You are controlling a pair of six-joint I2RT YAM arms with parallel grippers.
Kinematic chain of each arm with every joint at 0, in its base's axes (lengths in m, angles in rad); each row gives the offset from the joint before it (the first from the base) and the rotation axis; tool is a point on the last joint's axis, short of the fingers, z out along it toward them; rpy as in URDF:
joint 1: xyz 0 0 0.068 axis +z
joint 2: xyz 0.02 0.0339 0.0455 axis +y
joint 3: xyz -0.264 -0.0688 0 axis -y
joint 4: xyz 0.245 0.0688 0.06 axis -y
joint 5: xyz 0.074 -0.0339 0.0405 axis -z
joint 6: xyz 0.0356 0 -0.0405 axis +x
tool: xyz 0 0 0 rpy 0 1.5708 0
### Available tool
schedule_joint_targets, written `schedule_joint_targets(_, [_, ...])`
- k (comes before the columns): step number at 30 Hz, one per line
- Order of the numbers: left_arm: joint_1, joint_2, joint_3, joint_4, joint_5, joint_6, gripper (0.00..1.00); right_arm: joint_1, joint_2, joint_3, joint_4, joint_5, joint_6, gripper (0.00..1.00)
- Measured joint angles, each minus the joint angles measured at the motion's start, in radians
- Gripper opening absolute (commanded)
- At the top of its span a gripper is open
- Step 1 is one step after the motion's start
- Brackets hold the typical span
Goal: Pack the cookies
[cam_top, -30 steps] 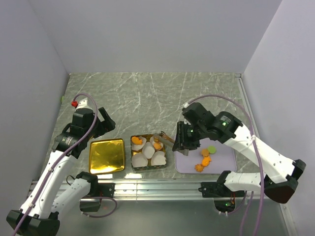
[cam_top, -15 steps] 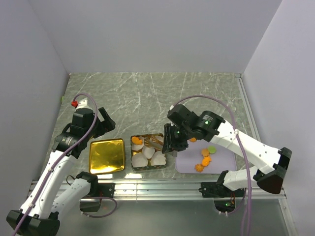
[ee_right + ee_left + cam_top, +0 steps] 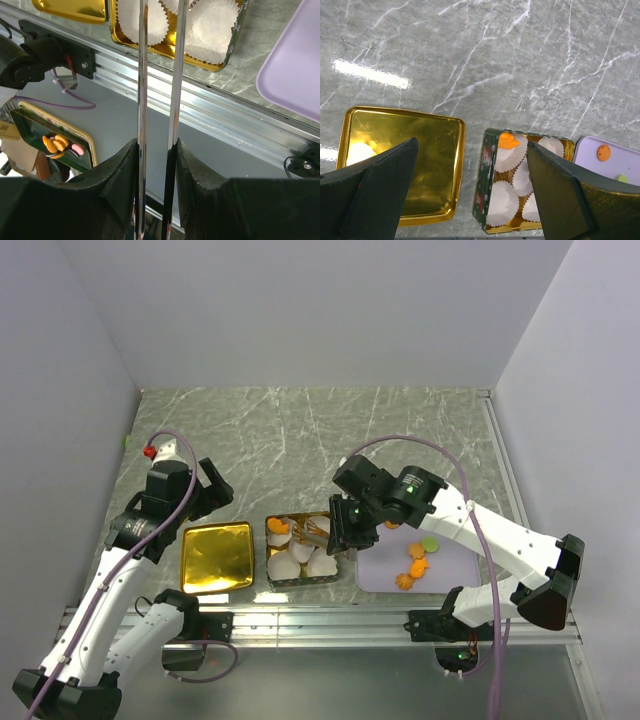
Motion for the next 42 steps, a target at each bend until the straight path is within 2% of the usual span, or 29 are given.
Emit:
schedule_joint_targets(5, [0.0,-0.006,0.0,0.0,-0.002,0.0,0.97,0.001,0.0,0.0,0.003,0.0,-0.002,0.47])
schedule_joint_targets(13, [0.0,-0.009,0.006,-0.011,-0.002,0.0,0.95,0.001,0.0,0.002,-0.002,0.009,-0.023,0.49])
schedule_joint_targets(15, [0.0,0.002,0.047,-0.048,-0.002,-0.006,0.96,0.001,0.002,0.01,-0.015,0.013,-0.029,0.49])
schedule_joint_targets(18, [0.0,0.028,0.196,-0.09,0.018,-0.048,0.99,0.001,0.003,0.036,-0.034,0.018,-0.034,0.49])
schedule_joint_targets(21, [0.0,0.047,0.377,-0.053,0.076,-0.119,0.99,0.001,0.004,0.079,-0.05,0.025,-0.04,0.49])
schedule_joint_targets(25, [0.0,0.058,0.554,0.109,0.188,-0.282,0.99,0.001,0.026,0.145,-0.073,0.041,-0.053,0.49])
schedule_joint_targets(33, [0.0,0.066,0.564,0.476,0.309,-0.691,0.99,-0.013,0.051,0.161,-0.115,0.076,-0.091,0.49])
schedule_joint_targets(39, [0.0,0.204,0.774,0.532,0.327,-0.868,0.99,-0.088,0.029,0.145,-0.127,0.098,-0.103,0.48])
schedule_joint_targets(42, [0.0,0.243,0.829,0.581,0.353,-0.935,0.99,-0.123,0.027,0.145,-0.136,0.119,-0.104,0.49])
